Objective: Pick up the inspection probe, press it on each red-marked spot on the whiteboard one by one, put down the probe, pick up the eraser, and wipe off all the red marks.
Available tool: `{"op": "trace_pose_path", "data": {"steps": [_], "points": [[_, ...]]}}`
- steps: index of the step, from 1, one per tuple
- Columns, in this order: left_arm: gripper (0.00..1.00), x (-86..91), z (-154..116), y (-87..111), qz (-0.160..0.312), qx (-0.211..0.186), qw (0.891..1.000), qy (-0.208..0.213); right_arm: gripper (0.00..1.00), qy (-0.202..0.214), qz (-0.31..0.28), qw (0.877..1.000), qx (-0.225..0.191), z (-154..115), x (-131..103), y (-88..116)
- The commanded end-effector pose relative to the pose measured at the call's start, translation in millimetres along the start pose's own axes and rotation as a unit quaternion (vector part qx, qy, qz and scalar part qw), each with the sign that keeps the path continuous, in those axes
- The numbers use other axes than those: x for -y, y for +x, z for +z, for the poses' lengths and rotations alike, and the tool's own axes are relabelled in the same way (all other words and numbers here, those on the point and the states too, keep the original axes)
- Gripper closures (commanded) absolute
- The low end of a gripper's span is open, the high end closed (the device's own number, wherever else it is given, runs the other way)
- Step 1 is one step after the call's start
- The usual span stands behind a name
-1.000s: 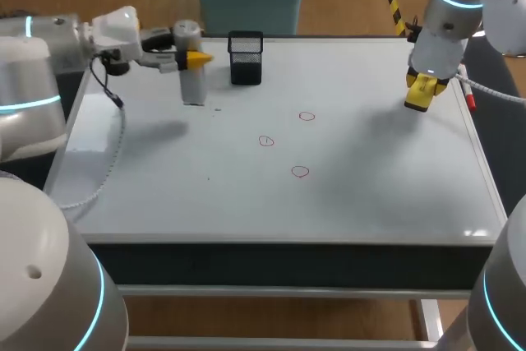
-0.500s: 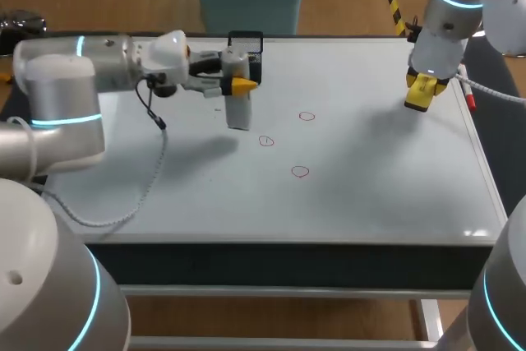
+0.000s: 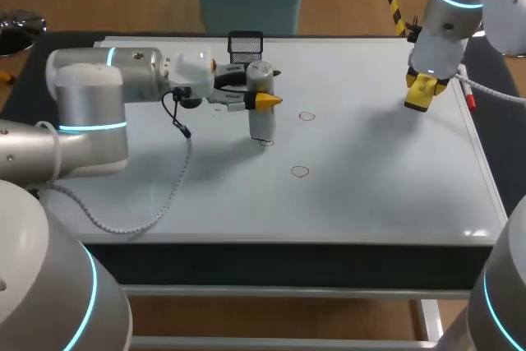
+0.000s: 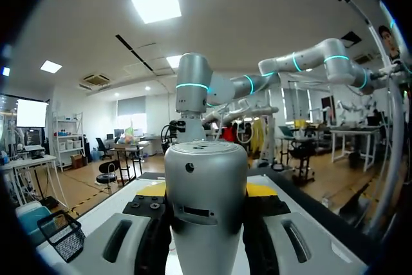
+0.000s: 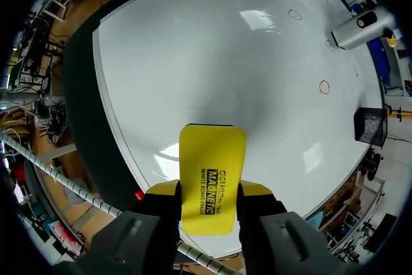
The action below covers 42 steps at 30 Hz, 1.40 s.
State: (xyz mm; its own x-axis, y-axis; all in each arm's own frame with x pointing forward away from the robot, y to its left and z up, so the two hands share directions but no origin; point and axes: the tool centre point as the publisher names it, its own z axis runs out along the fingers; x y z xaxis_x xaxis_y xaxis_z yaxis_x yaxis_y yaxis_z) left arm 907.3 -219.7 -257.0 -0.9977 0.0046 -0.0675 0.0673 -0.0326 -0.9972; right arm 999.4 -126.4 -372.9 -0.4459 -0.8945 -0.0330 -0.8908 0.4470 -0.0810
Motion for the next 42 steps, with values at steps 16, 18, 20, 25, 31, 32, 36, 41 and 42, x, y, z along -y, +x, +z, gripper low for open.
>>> {"op": "trace_pose_path", "data": {"steps": [16, 18, 20, 25, 31, 32, 36, 41, 42], "points": [[1.00, -16.5, 11, -4.6, -0.002, -0.007, 1.000, -0.008, 1.00, 0.000, -0.001, 1.000, -0.002, -1, 1, 0], [1.00, -18.4, 11, -4.4, -0.004, -0.008, 1.000, -0.009, 1.00, 0.000, -0.001, 1.000, -0.002, -1, 1, 0], [1.00, -19.9, 11, -3.5, -0.004, -0.007, 1.000, -0.012, 1.00, 0.000, -0.001, 1.000, -0.002, -1, 1, 0], [1.00, -24.9, 11, -4.0, -0.005, -0.008, 1.000, -0.013, 1.00, 0.000, -0.001, 1.000, -0.002, -1, 1, 0], [1.00, -28.8, 10, -2.4, -0.002, -0.009, 1.000, -0.024, 1.00, 0.000, -0.001, 1.000, -0.002, -1, 1, 0], [1.00, -29.1, 10, -2.0, 0.000, -0.010, 1.000, -0.027, 1.00, 0.000, -0.001, 1.000, -0.002, -1, 1, 0], [1.00, -29.4, 10, -1.0, 0.000, -0.011, 1.000, -0.028, 1.00, 0.000, -0.001, 1.000, -0.002, -1, 1, 0], [1.00, -29.5, 11, -0.7, 0.000, -0.012, 0.999, -0.030, 1.00, 0.000, -0.001, 1.000, -0.002, -1, 1, 0], [1.00, -29.5, 11, -0.7, 0.000, -0.012, 0.999, -0.030, 1.00, 0.000, -0.001, 1.000, -0.002, -1, 1, 0]]}}
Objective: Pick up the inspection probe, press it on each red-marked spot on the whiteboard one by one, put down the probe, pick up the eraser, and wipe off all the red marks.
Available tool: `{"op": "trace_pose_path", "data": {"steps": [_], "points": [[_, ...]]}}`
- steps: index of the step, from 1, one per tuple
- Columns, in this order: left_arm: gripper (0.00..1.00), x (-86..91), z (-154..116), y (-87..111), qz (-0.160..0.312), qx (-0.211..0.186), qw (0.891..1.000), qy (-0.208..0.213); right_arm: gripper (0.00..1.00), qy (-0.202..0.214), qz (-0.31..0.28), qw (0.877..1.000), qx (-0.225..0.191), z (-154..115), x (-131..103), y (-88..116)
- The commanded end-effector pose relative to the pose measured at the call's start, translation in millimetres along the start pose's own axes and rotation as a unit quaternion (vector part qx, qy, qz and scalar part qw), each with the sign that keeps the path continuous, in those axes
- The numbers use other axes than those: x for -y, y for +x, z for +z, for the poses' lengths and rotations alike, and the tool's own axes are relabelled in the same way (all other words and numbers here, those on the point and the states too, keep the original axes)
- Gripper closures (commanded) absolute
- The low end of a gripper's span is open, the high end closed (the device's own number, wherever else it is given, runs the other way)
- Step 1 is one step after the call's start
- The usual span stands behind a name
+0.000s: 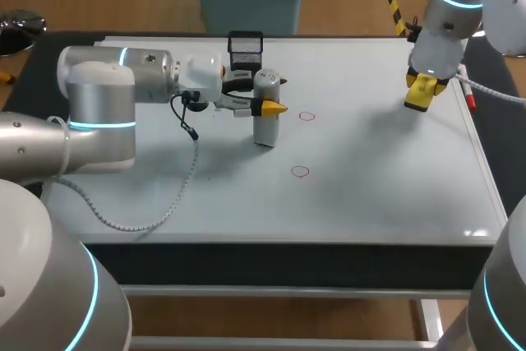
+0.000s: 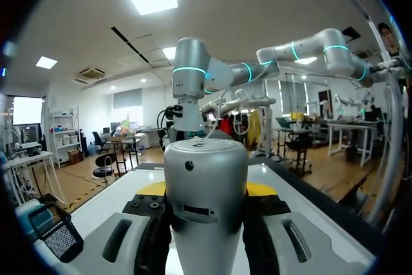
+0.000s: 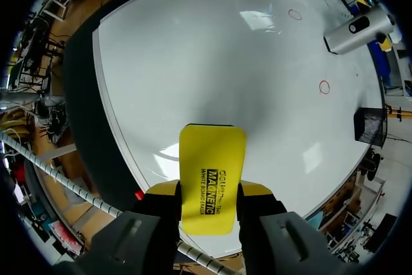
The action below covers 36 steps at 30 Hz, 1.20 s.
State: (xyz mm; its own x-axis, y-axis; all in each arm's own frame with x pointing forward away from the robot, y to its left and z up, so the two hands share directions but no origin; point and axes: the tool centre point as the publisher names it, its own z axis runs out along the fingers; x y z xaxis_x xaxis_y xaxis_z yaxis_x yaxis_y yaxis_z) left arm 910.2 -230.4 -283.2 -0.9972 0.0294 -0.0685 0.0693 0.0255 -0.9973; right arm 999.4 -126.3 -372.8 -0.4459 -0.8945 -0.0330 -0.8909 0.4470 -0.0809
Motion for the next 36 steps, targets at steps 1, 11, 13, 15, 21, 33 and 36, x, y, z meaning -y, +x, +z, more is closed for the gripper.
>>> {"op": "trace_pose_path", "data": {"steps": [1, 11, 13, 15, 21, 33, 36], "points": [[1.00, -2.9, 1, 0.4, 0.000, 0.000, 1.000, -0.001, 1.00, 0.000, -0.001, 1.000, -0.002, -1, 1, 0], [1.00, -3.7, 1, 0.8, -0.001, 0.000, 1.000, -0.001, 1.00, 0.000, -0.001, 1.000, -0.002, -1, 1, 0], [1.00, -3.7, 1, 0.9, -0.001, 0.000, 1.000, -0.001, 1.00, 0.000, -0.001, 1.000, -0.002, -1, 1, 0], [1.00, -3.5, 1, 1.0, -0.001, 0.001, 1.000, 0.000, 1.00, 0.000, -0.001, 1.000, -0.002, -1, 1, 0], [1.00, 18.3, -6, -1.4, 0.000, 0.018, 1.000, 0.014, 1.00, 0.000, -0.001, 1.000, -0.002, -1, 1, 0], [1.00, 59.5, -70, -33.3, 0.011, 0.077, 0.997, 0.007, 1.00, 0.000, -0.001, 1.000, -0.002, -1, 1, 0], [1.00, 63.4, -96, -41.9, 0.010, 0.092, 0.996, 0.013, 1.00, 0.000, -0.001, 1.000, -0.002, -1, 1, 0]]}}
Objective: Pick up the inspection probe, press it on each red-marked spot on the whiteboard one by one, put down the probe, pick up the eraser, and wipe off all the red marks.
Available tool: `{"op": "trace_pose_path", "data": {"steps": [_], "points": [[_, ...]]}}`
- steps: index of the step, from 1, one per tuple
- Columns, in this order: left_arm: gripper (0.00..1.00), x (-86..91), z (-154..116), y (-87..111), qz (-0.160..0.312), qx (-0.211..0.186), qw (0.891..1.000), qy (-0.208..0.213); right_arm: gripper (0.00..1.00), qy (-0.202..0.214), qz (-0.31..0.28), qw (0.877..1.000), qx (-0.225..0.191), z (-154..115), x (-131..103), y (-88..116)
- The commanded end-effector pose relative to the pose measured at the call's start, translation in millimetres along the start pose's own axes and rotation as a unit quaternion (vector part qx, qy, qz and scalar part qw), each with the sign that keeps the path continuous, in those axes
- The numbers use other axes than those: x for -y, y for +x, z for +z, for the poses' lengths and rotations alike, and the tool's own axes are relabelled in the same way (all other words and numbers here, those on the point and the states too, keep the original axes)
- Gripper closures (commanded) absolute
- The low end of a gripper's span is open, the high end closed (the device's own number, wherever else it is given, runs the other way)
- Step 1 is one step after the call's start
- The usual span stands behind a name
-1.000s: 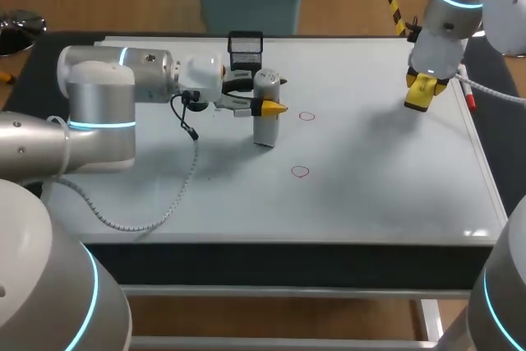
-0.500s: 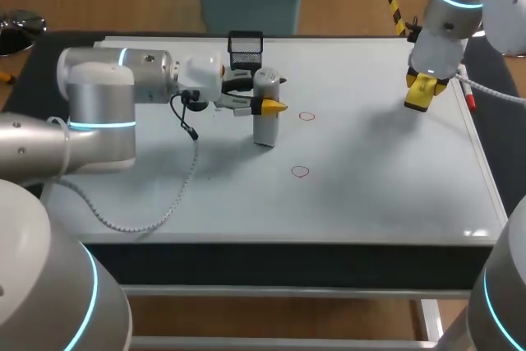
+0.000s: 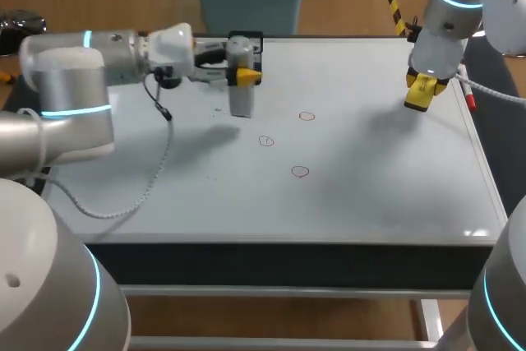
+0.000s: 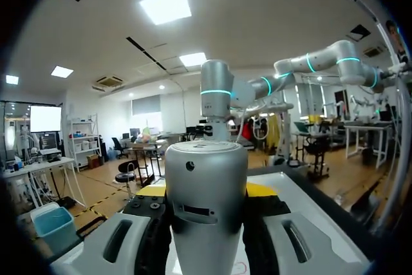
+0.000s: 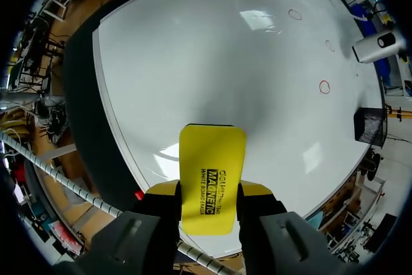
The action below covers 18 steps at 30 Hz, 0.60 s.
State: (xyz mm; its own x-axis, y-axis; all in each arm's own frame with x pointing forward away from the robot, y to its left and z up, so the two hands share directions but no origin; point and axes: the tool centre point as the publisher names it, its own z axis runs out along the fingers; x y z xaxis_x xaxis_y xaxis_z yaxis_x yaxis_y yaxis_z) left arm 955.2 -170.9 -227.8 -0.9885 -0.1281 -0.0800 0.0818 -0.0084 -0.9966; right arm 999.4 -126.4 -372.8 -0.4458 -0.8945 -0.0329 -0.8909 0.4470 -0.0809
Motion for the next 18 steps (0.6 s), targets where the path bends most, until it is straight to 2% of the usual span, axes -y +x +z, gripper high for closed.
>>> {"op": "trace_pose_path", "data": {"steps": [1, 7, 11, 18], "points": [[1.00, 15.4, -42, -3.8, 0.008, 0.018, 1.000, -0.004, 1.00, 0.000, -0.001, 1.000, -0.002, -1, 1, 0], [1.00, 15.4, -90, -21.6, 0.019, 0.054, 0.998, -0.018, 1.00, 0.000, -0.001, 1.000, -0.002, -1, 1, 0], [1.00, 12.2, -115, -25.0, 0.031, 0.051, 0.998, -0.025, 1.00, 0.000, -0.001, 1.000, -0.002, -1, 1, 0], [1.00, 1.2, -154, -31.4, 0.023, 0.083, 0.996, -0.019, 1.00, 0.000, -0.001, 1.000, -0.002, -1, 1, 0]]}}
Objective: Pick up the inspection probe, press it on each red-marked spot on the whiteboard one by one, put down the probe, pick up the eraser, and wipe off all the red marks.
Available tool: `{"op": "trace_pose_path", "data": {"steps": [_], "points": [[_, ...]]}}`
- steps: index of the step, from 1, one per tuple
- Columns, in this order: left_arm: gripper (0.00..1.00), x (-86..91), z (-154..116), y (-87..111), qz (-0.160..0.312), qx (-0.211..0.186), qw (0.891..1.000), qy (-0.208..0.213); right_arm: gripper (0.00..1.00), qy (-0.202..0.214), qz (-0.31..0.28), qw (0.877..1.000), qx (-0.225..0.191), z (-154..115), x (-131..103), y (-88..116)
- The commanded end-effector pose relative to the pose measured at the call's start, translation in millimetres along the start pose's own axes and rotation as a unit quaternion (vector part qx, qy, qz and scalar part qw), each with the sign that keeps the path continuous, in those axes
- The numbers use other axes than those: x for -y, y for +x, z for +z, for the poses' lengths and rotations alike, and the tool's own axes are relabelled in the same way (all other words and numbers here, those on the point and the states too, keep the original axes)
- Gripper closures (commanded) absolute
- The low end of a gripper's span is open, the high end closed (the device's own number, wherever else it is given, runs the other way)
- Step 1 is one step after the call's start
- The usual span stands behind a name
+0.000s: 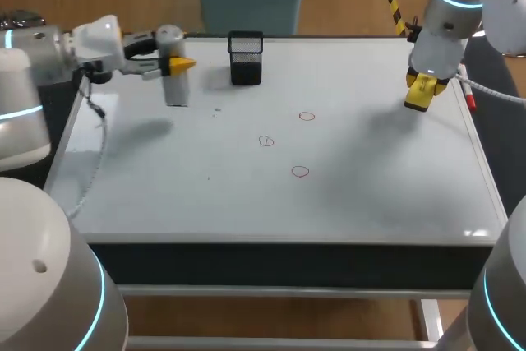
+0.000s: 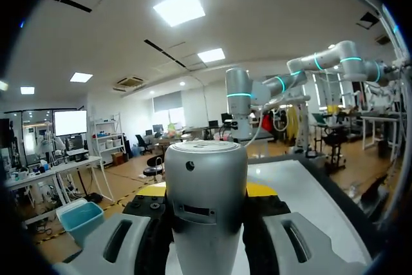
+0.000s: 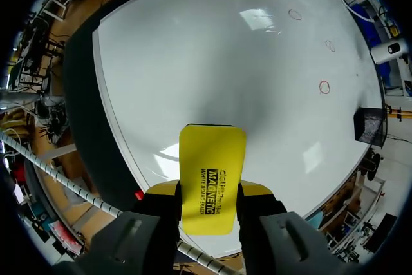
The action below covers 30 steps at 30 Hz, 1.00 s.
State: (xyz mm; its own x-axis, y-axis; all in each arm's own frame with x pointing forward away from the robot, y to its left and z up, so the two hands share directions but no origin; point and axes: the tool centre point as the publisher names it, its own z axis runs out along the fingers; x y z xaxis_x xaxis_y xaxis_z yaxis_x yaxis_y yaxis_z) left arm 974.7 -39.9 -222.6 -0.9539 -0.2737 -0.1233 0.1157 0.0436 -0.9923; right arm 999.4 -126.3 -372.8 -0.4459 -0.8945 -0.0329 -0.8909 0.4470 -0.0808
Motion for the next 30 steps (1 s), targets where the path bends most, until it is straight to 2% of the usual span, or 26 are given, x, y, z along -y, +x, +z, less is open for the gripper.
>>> {"op": "trace_pose_path", "data": {"steps": [1, 11, 30], "points": [[1.00, -6.7, -32, -1.1, -0.003, 0.013, 1.000, 0.005, 1.00, 0.000, -0.001, 1.000, -0.002, -1, 1, 0], [1.00, -14.6, -61, -13.5, -0.008, 0.037, 0.999, -0.003, 1.00, 0.000, -0.001, 1.000, -0.002, -1, 1, 0], [1.00, -15.6, -67, -15.8, -0.013, 0.044, 0.999, -0.014, 1.00, 0.000, -0.001, 1.000, -0.002, -1, 1, 0]]}}
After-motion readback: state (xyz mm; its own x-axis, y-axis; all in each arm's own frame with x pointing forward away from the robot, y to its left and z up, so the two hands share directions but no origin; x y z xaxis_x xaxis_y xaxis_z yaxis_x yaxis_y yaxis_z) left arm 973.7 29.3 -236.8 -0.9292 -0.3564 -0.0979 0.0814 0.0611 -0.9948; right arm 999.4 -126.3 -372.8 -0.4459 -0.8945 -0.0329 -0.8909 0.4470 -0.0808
